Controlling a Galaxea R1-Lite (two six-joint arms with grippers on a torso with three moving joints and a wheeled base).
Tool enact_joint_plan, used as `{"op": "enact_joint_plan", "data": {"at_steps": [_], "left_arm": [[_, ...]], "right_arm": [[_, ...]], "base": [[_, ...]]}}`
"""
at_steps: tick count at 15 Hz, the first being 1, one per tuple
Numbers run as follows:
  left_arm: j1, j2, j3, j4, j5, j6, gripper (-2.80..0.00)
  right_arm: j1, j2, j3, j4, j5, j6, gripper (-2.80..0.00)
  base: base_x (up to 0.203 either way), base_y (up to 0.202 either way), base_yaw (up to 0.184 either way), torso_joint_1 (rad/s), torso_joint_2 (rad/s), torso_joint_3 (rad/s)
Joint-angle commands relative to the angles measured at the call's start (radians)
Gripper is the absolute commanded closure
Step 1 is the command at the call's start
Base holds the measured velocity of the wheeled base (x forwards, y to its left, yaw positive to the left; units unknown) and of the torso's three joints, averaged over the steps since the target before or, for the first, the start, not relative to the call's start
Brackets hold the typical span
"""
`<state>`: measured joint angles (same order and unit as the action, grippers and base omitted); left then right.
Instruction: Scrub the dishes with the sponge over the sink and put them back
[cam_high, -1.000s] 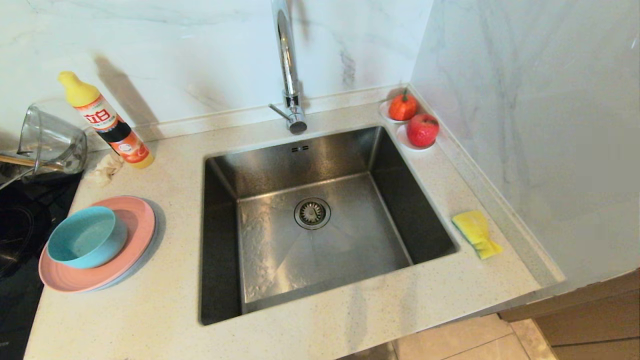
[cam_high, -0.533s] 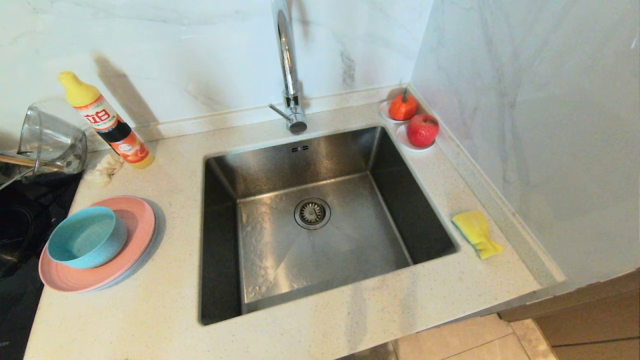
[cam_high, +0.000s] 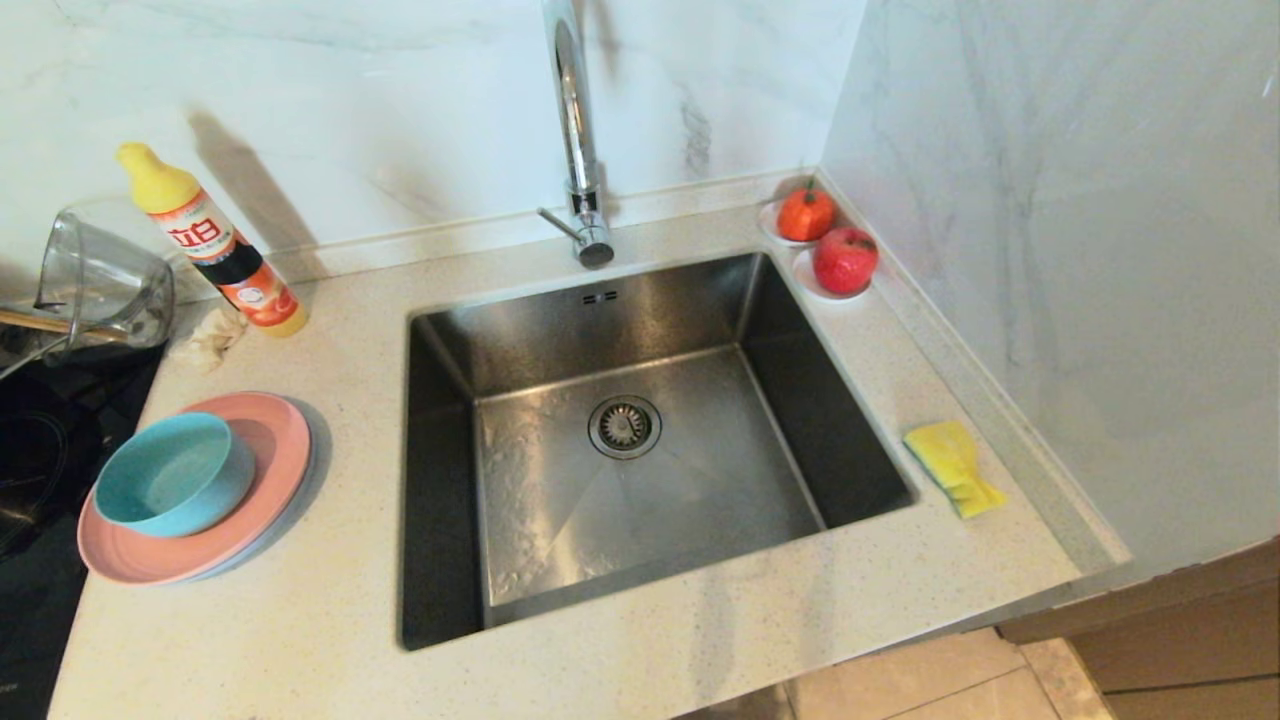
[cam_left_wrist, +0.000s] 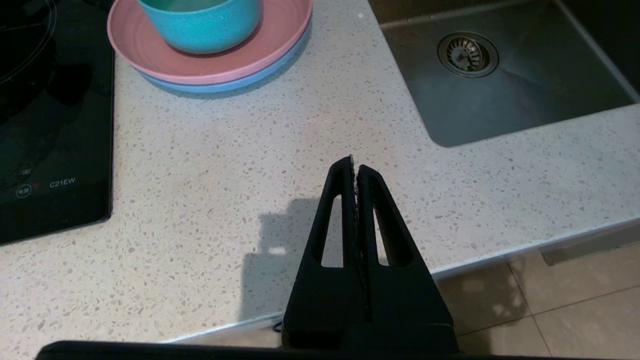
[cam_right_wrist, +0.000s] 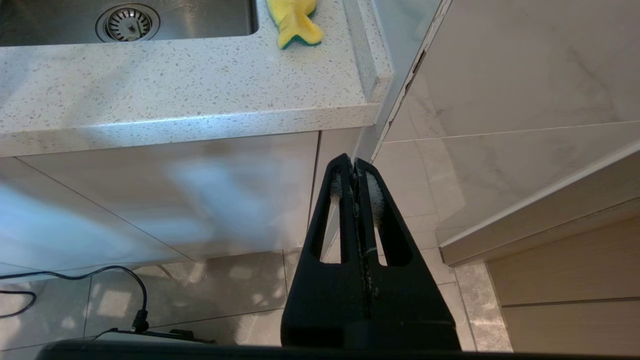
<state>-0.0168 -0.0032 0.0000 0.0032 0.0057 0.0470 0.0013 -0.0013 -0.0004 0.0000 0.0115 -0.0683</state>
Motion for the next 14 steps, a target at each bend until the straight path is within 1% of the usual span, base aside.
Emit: {"op": "enact_joint_plan", "data": {"at_steps": [1, 14], "left_arm": [[0.000, 0.000, 0.003, 0.000, 0.000, 0.001, 0.00], [0.000, 0.000, 0.002, 0.000, 0.000, 0.001, 0.00]], "right_arm": [[0.000, 0.000, -0.001, 0.000, 0.001, -0.001, 0.00], [0.000, 0.000, -0.001, 0.000, 0.001, -0.001, 0.00]], "base": [[0.000, 0.000, 0.000, 0.000, 0.00, 0.000], [0.000, 0.000, 0.000, 0.000, 0.00, 0.000]]}}
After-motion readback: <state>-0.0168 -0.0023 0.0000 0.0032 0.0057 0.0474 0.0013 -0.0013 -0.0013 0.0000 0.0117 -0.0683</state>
